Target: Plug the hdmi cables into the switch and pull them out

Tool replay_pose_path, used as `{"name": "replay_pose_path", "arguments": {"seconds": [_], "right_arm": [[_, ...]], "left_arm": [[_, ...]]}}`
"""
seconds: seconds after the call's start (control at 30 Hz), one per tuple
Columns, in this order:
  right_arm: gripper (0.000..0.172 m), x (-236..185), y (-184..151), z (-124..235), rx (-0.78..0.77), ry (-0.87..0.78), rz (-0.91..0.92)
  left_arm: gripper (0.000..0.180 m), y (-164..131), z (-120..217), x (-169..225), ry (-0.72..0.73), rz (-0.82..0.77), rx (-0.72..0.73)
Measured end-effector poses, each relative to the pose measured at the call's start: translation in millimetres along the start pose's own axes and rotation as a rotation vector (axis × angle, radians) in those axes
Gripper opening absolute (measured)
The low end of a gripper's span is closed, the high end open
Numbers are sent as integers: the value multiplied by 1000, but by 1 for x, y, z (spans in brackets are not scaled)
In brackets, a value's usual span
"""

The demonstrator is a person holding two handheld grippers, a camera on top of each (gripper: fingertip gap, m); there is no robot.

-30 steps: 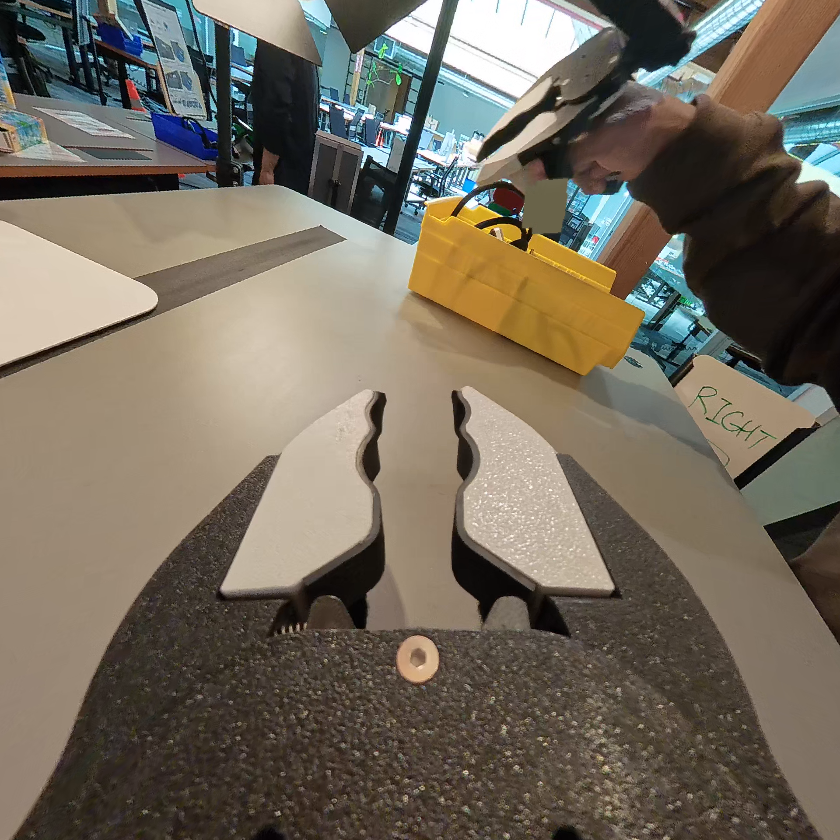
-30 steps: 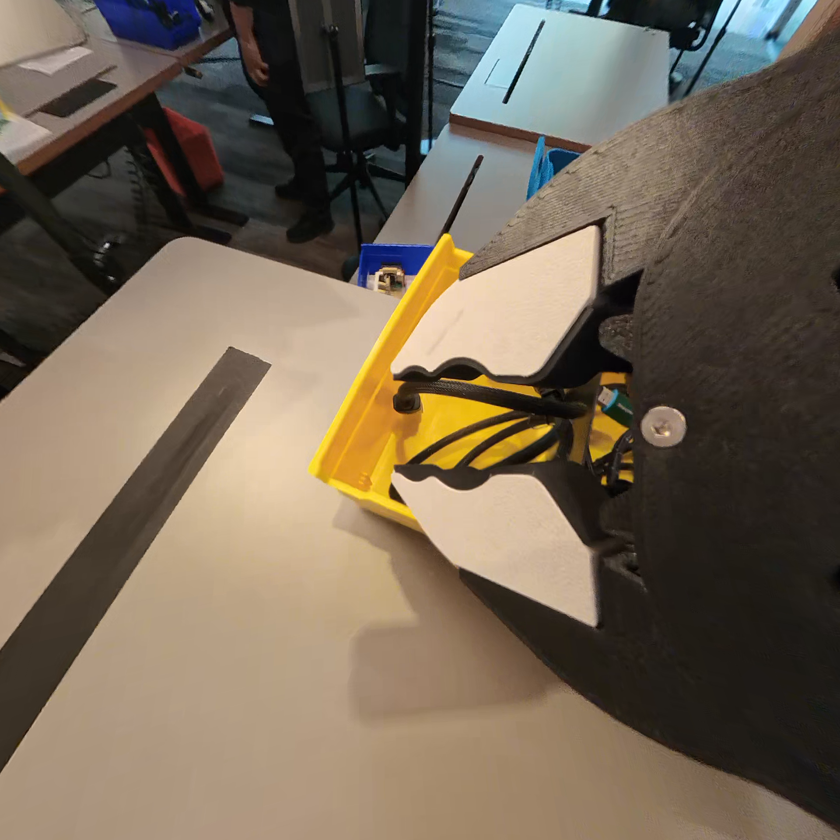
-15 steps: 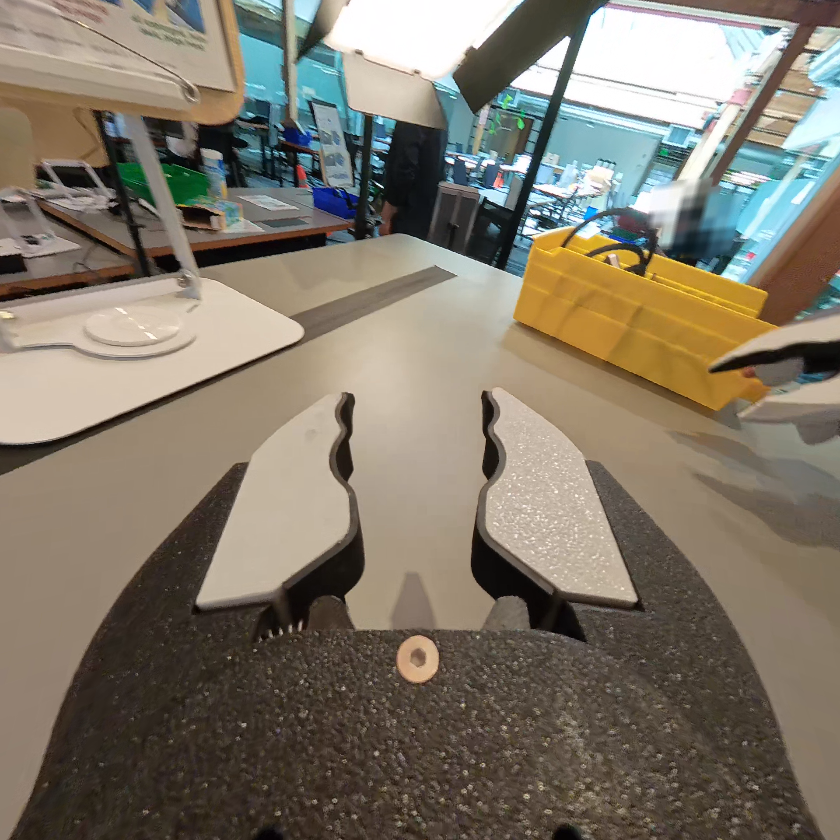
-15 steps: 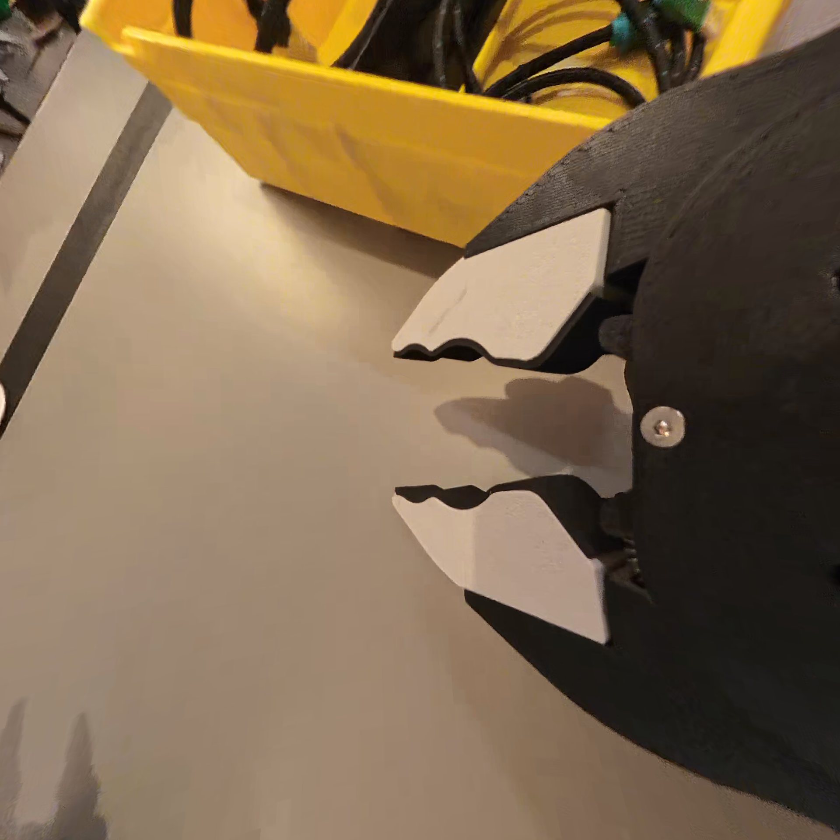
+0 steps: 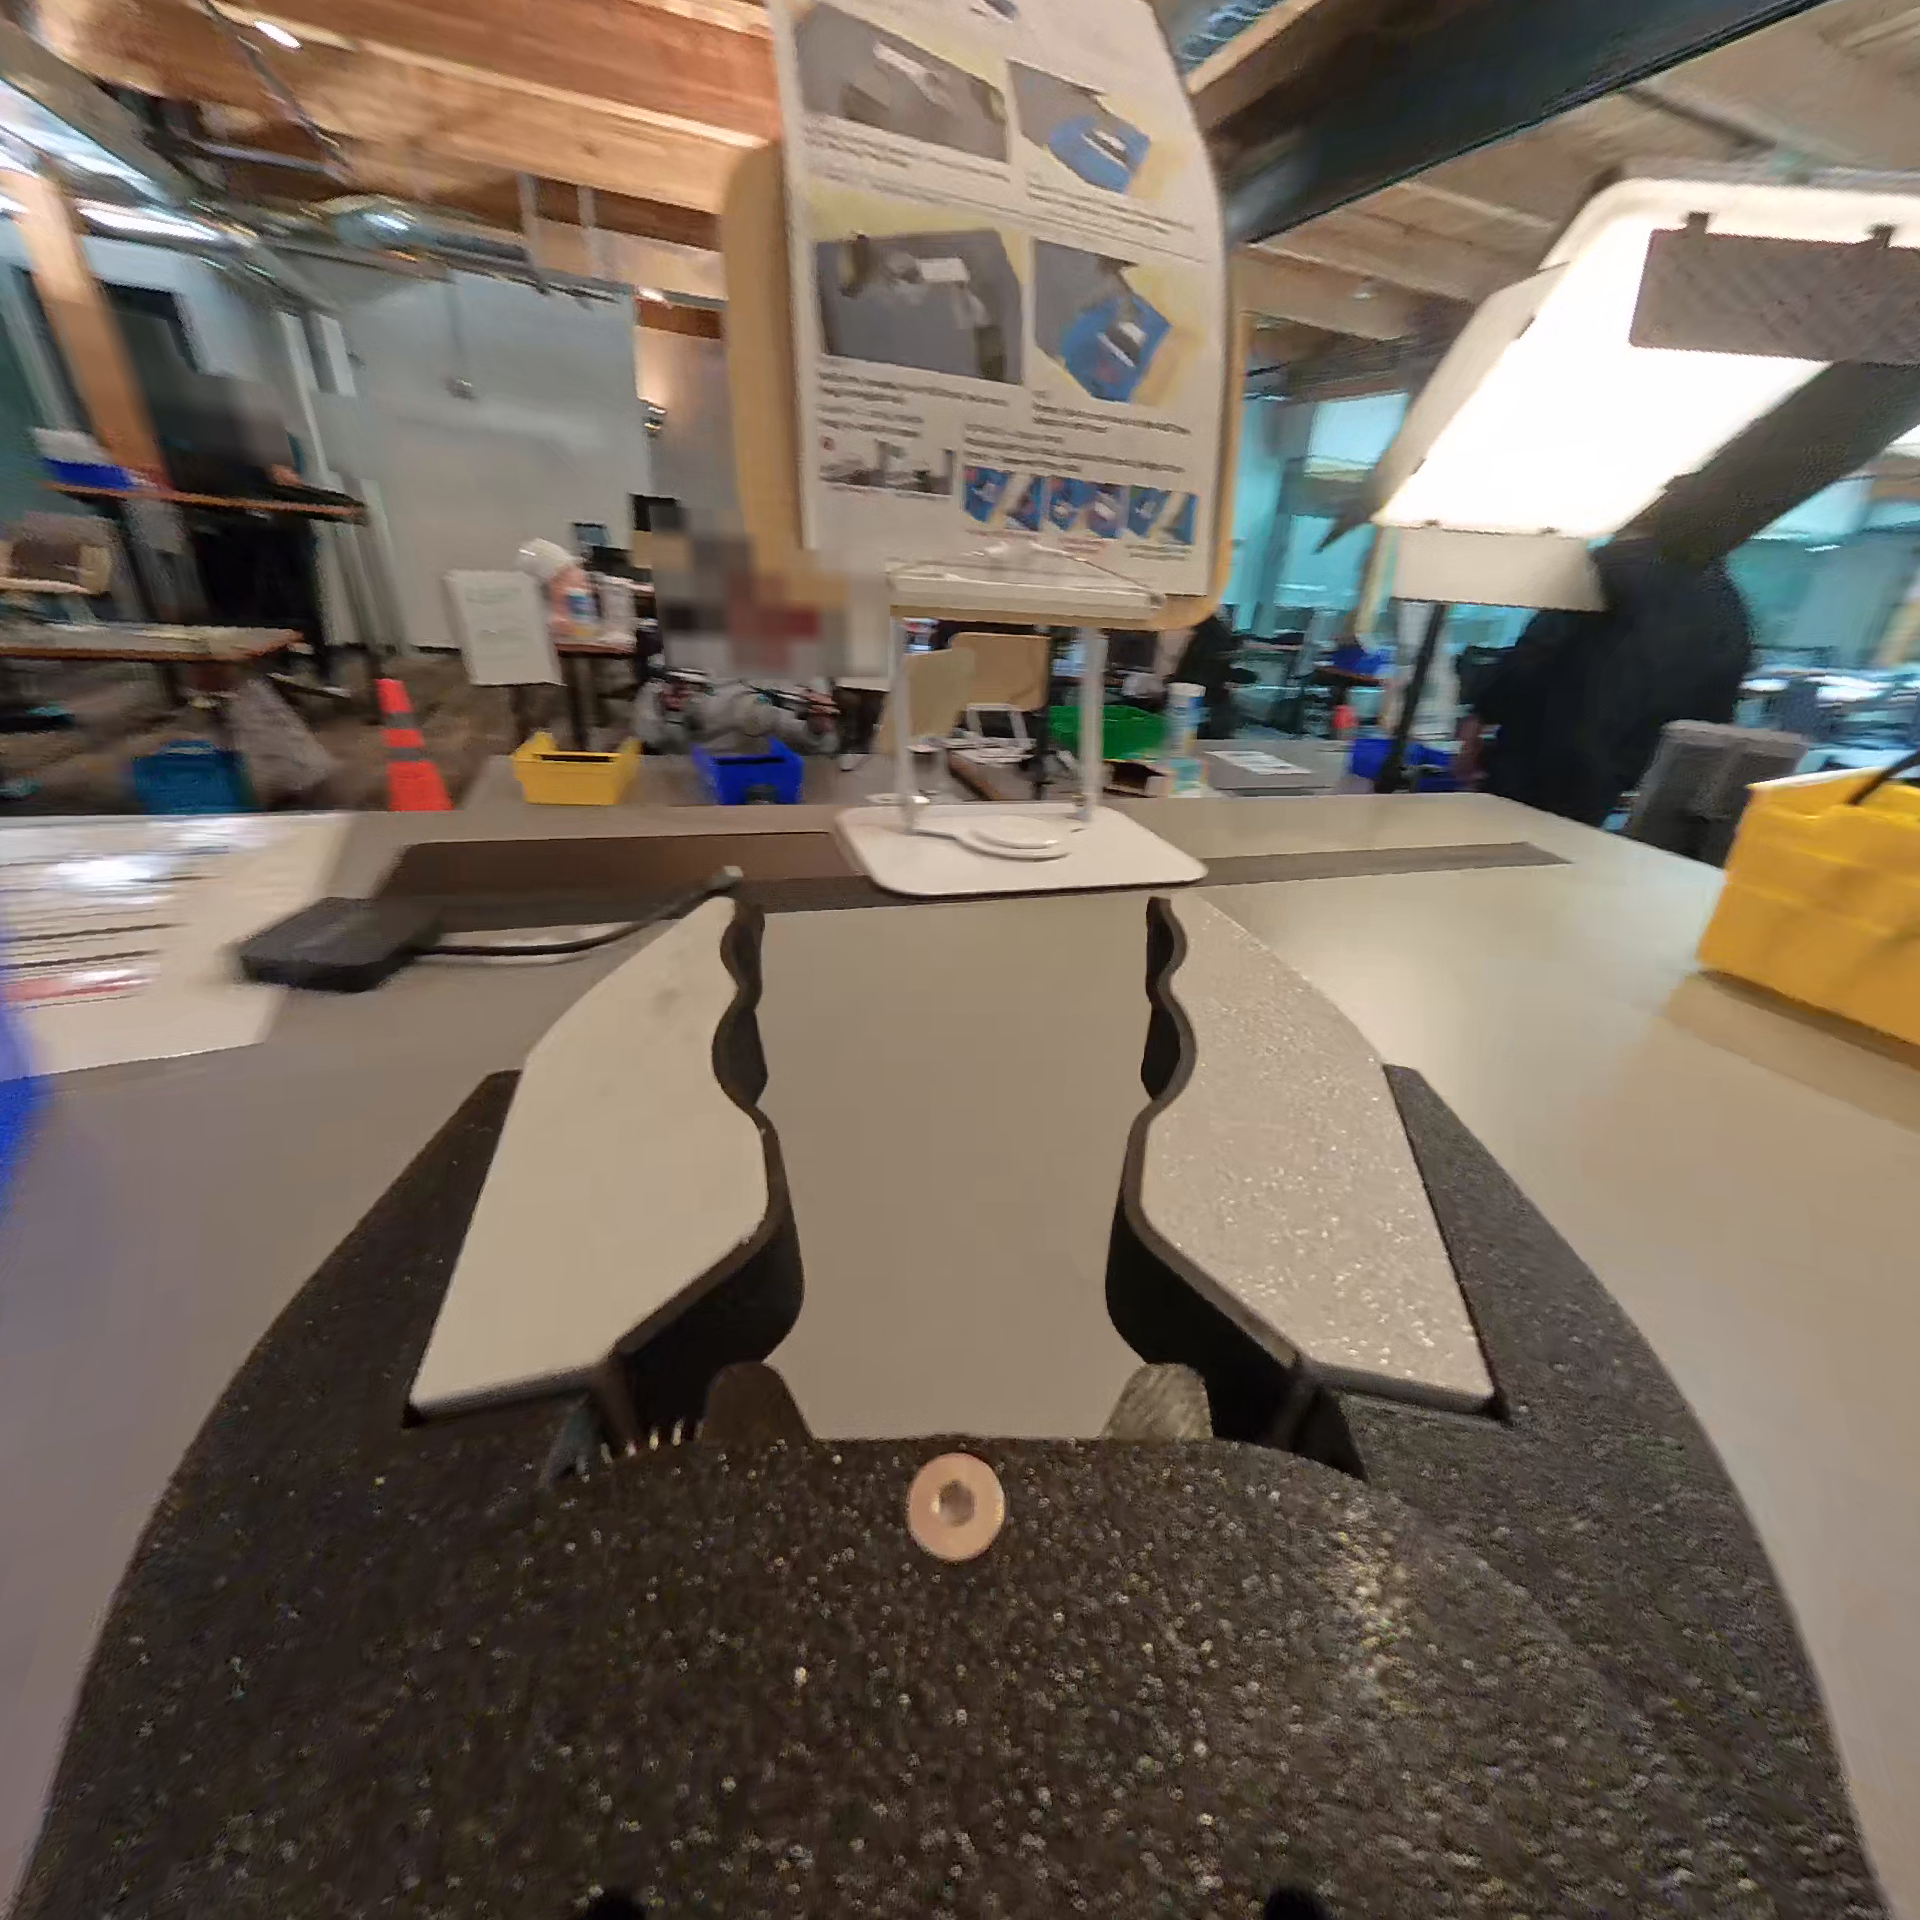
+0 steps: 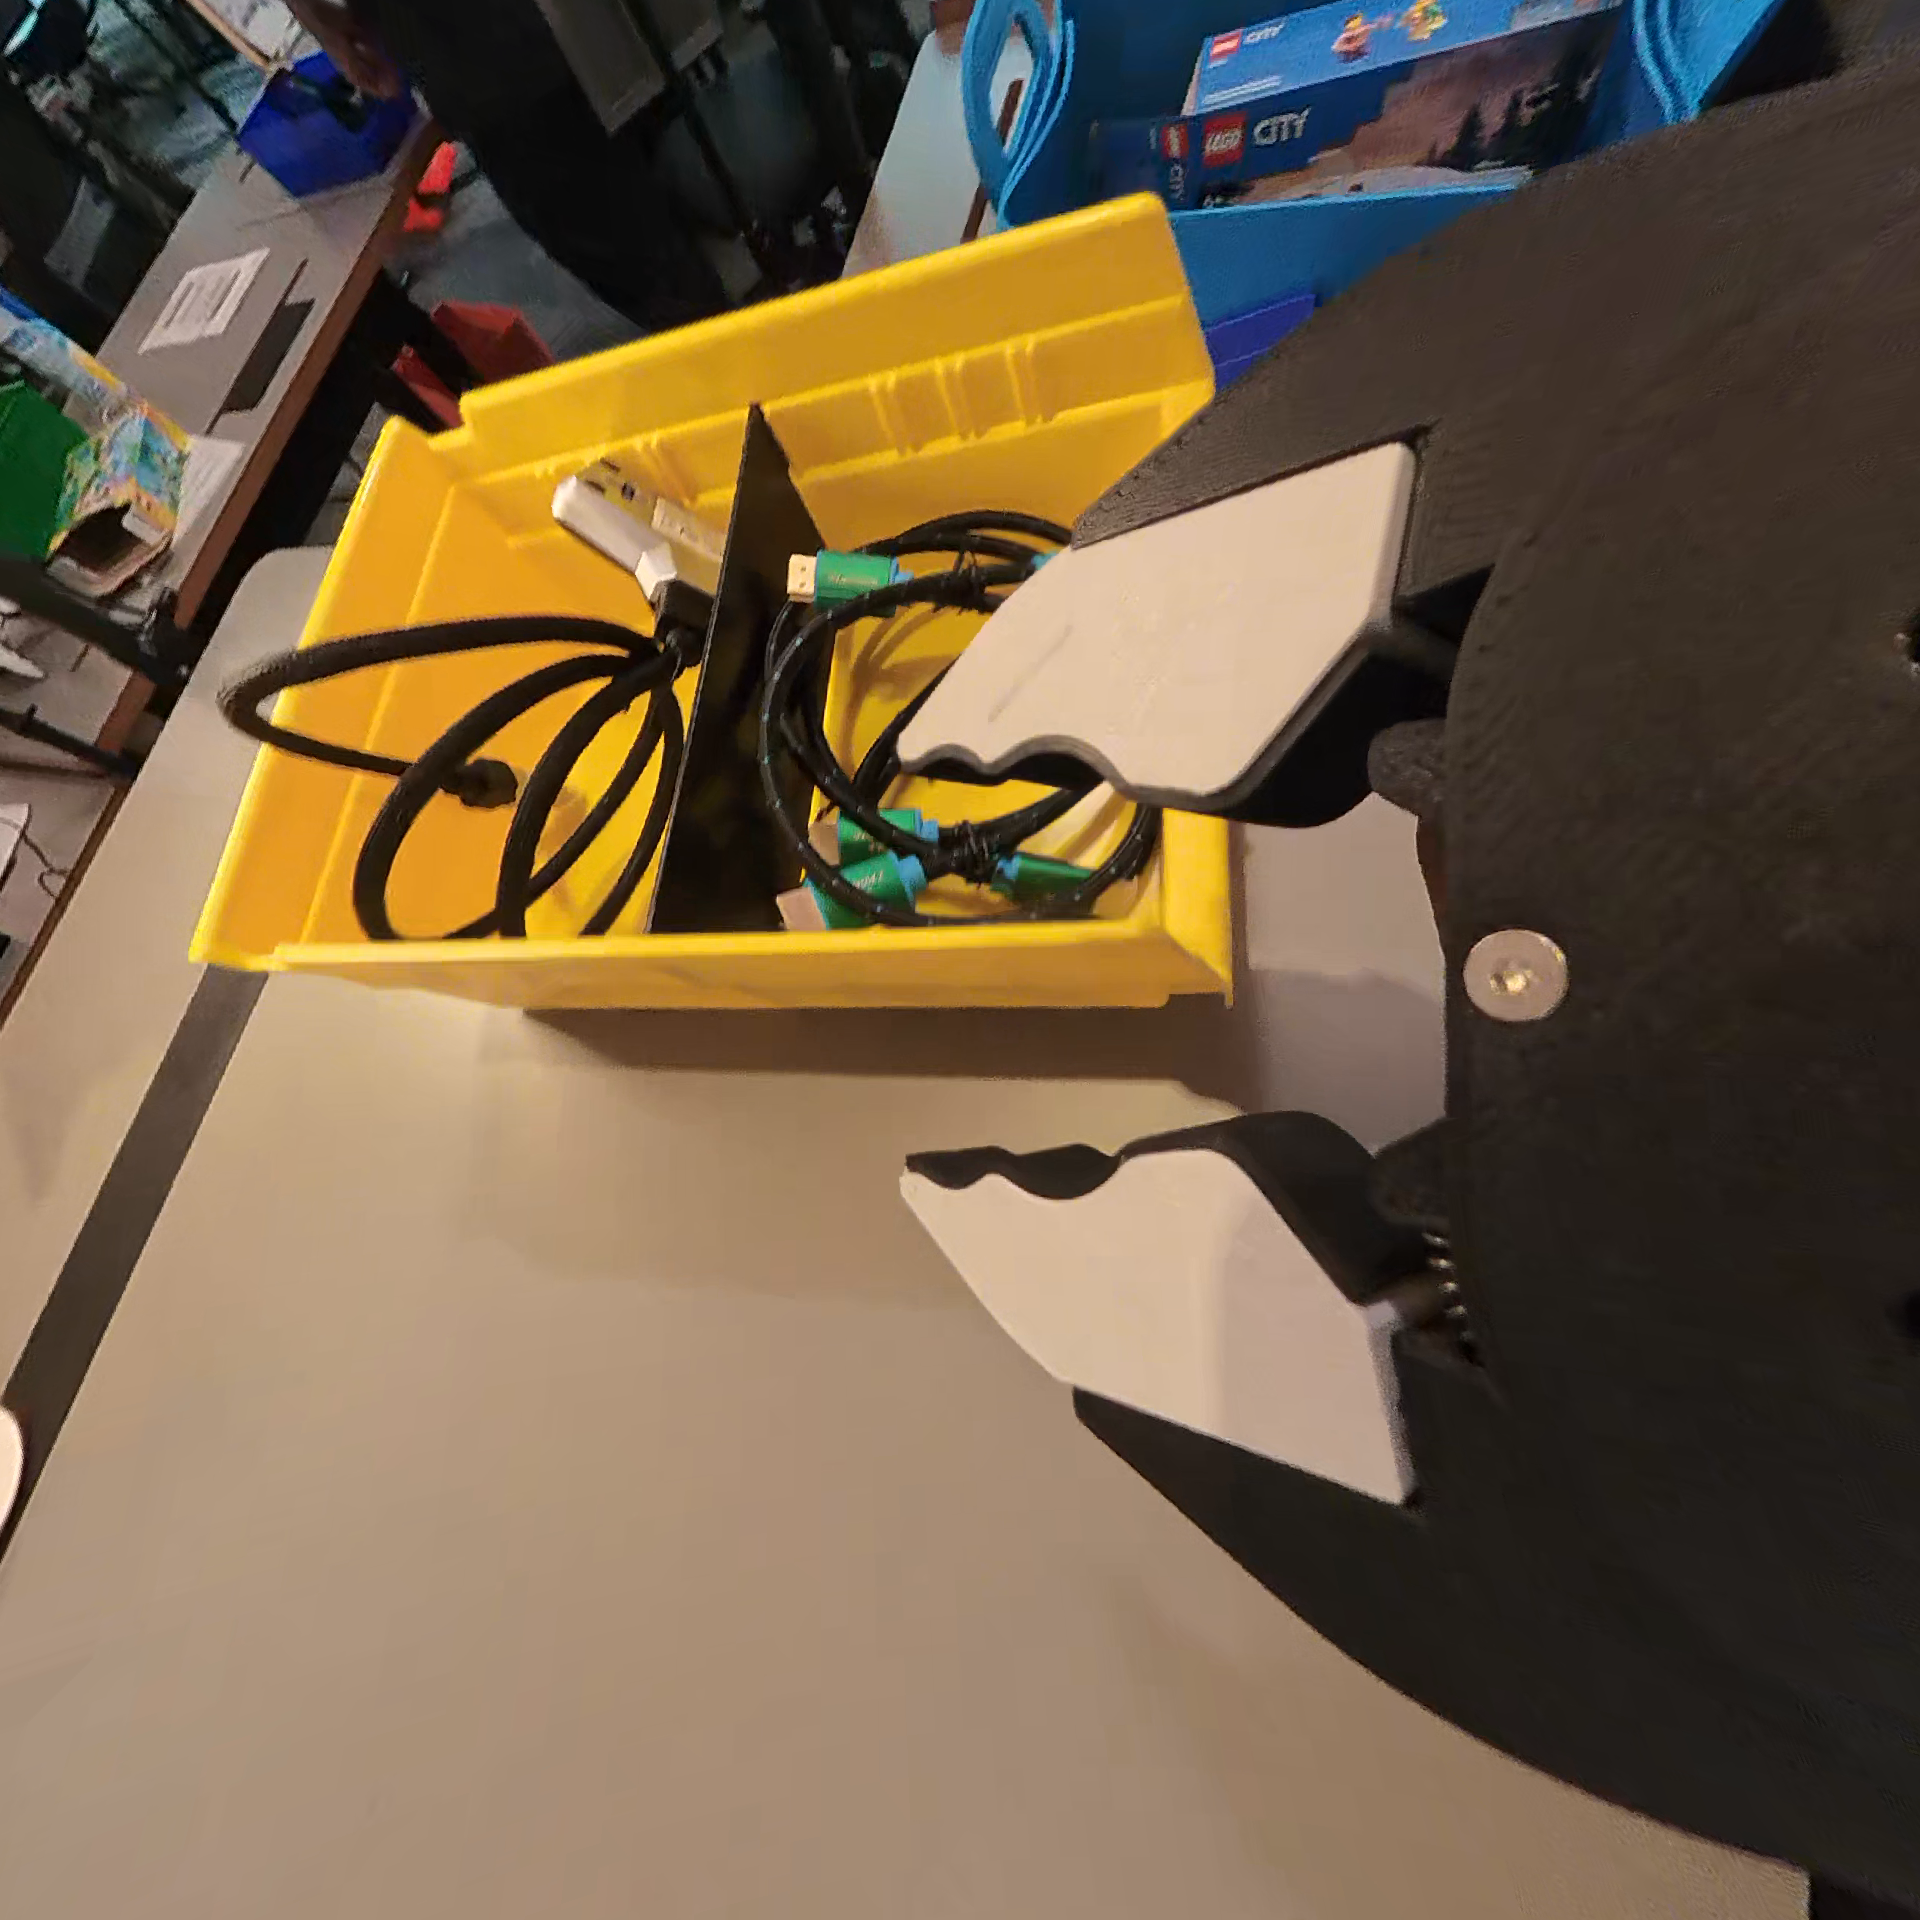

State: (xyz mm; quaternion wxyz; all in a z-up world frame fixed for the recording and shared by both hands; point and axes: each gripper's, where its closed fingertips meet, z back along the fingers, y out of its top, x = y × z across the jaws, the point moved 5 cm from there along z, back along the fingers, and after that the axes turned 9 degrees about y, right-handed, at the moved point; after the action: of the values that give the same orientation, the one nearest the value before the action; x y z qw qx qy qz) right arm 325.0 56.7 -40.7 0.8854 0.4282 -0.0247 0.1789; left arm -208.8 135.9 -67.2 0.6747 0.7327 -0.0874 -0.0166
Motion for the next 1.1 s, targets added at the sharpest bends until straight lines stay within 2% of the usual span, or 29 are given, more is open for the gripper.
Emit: {"name": "replay_pose_path", "arguments": {"seconds": [0.1, 0.17, 0.23, 0.3, 0.37, 0.5, 0.53, 0.57, 0.63, 0.77, 0.97, 1.1], "right_arm": [[66, 16, -3, 2, 4, -21, -50], [67, 22, -7, -3, -31, -5, -75], [71, 24, -15, -14, -103, 19, -75], [67, 21, -22, -28, -163, 44, -61], [48, 18, -27, -39, -193, 47, -41], [13, 13, -29, -52, -215, 11, 8], [12, 13, -29, -53, -213, -5, 22], [12, 12, -28, -54, -210, -13, 35], [11, 11, -27, -55, -202, -12, 40], [8, 9, -23, -59, -179, 10, 41], [6, 3, -20, -65, -120, 25, 30], [5, -2, -20, -65, -102, 28, 37]], "left_arm": [[74, 21, 51, -41, 296, -135, 17], [74, 29, 76, -75, 496, -191, -31], [79, 24, 83, -103, 565, -184, -155], [79, 7, 79, -125, 599, -151, -309], [76, -9, 73, -141, 598, -101, -426], [42, -22, 68, -155, 572, -37, -493], [29, -22, 68, -155, 563, -41, -510], [26, -23, 68, -155, 551, -50, -526], [8, -23, 68, -154, 541, -79, -558], [5, -23, 65, -155, 554, -167, -620], [4, -23, 70, -155, 537, -172, -628], [3, -23, 79, -150, 470, -154, -614]]}}
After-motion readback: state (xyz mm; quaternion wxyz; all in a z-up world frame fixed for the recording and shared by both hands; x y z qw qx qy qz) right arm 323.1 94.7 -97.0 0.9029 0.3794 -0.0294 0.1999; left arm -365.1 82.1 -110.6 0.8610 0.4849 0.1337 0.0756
